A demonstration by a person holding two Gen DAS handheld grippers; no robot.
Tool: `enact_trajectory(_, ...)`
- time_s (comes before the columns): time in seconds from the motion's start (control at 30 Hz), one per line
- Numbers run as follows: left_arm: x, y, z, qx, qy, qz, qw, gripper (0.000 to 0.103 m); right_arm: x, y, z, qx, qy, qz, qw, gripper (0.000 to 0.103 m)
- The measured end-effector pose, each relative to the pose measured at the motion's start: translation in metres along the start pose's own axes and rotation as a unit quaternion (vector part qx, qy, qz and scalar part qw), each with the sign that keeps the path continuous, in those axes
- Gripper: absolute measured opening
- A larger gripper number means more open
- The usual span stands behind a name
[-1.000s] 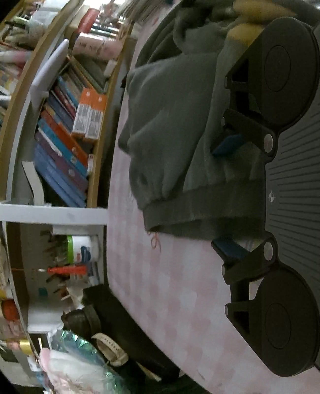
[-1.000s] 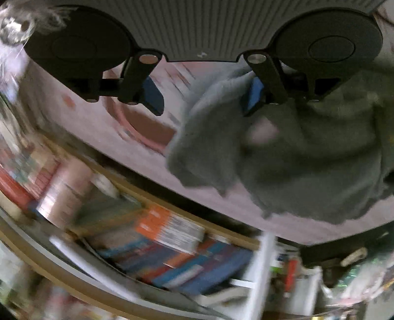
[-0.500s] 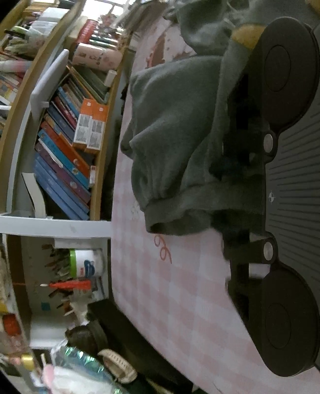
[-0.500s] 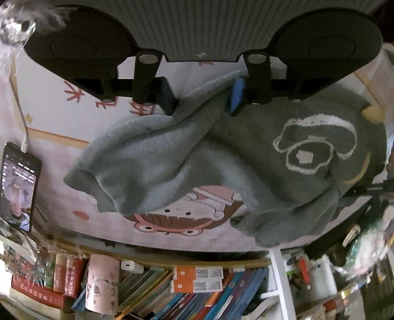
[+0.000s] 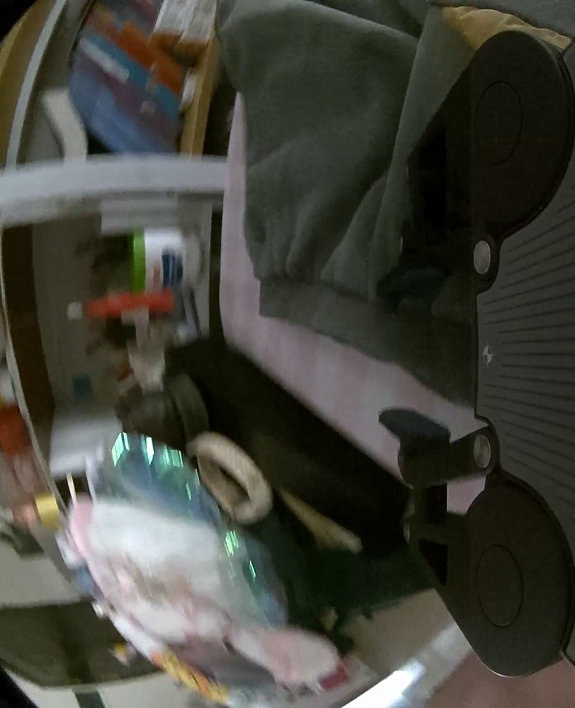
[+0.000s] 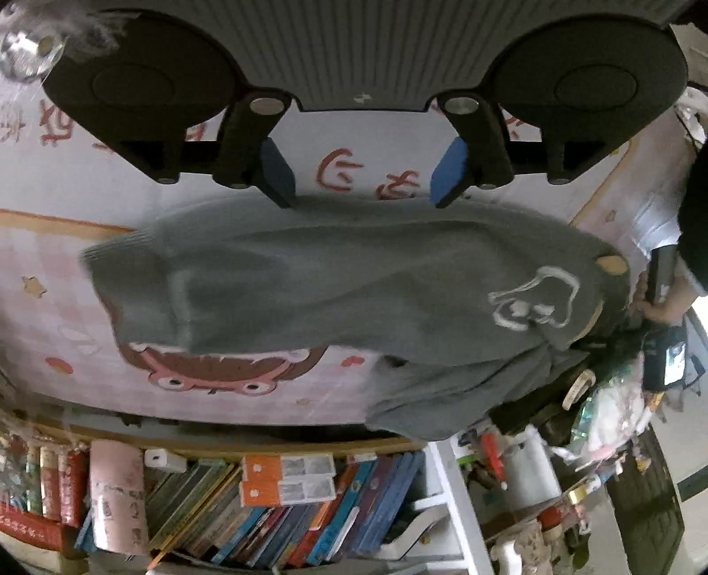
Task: Fold clothes
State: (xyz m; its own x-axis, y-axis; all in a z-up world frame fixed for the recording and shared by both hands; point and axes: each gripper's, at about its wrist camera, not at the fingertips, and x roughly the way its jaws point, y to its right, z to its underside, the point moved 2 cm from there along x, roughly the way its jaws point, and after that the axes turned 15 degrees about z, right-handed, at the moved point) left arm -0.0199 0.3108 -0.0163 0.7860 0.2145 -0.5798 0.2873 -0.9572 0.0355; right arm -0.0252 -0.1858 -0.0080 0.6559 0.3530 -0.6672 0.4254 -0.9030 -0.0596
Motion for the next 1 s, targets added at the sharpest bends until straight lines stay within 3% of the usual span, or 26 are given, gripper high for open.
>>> enact_trajectory(0.2, -0.057, -0.009, 0.017, -0.028, 0.039, 0.018, 0.9987, 0.063, 0.005, 0.043, -0.020, 0.030, 0.030, 0.077, 0.996, 0.072)
enact_trajectory(0.3, -0.075, -0.006, 0.032, -0.037, 0.036, 0.033, 0.9981, 0.064, 0.016, 0.064, -0.025, 0.033, 0.035, 0.127, 0.991, 0.072)
enact_trajectory(0.4, -0.084, -0.006, 0.039, -0.050, 0.035, 0.041, 0.9973, 0.068, 0.028, 0.076, -0.026, 0.038, 0.025, 0.139, 0.989, 0.070)
enact_trajectory(0.47, -0.090, -0.006, 0.044, -0.058, 0.035, 0.045, 0.9967, 0.068, 0.034, 0.080, -0.024, 0.033, 0.015, 0.137, 0.990, 0.058)
enact_trajectory(0.53, -0.096, -0.006, 0.049, -0.066, 0.034, 0.050, 0.9959, 0.069, 0.034, 0.077, -0.020, 0.025, 0.007, 0.115, 0.993, 0.034)
enact_trajectory(0.6, -0.102, -0.007, 0.053, -0.074, 0.034, 0.055, 0.9951, 0.069, 0.023, 0.072, -0.017, 0.016, 0.018, 0.092, 0.995, 0.018)
enact_trajectory(0.63, -0.101, -0.007, 0.054, -0.076, 0.031, 0.055, 0.9951, 0.069, 0.013, 0.069, -0.017, 0.011, 0.028, 0.087, 0.996, 0.018)
enact_trajectory(0.77, -0.096, -0.011, 0.056, -0.094, 0.027, 0.056, 0.9936, 0.068, -0.065, 0.053, -0.022, -0.029, 0.143, 0.093, 0.985, 0.017)
enact_trajectory(0.8, -0.093, -0.013, 0.057, -0.105, 0.028, 0.058, 0.9923, 0.068, -0.078, 0.053, -0.020, -0.032, 0.152, 0.093, 0.983, 0.018)
enact_trajectory(0.87, -0.089, -0.016, 0.058, -0.123, 0.028, 0.063, 0.9901, 0.068, -0.081, 0.055, -0.011, -0.051, 0.124, 0.113, 0.984, 0.021)
enact_trajectory(1.0, -0.081, -0.015, 0.062, -0.135, 0.024, 0.074, 0.9877, 0.065, -0.051, 0.073, 0.016, -0.054, 0.030, 0.177, 0.982, 0.031)
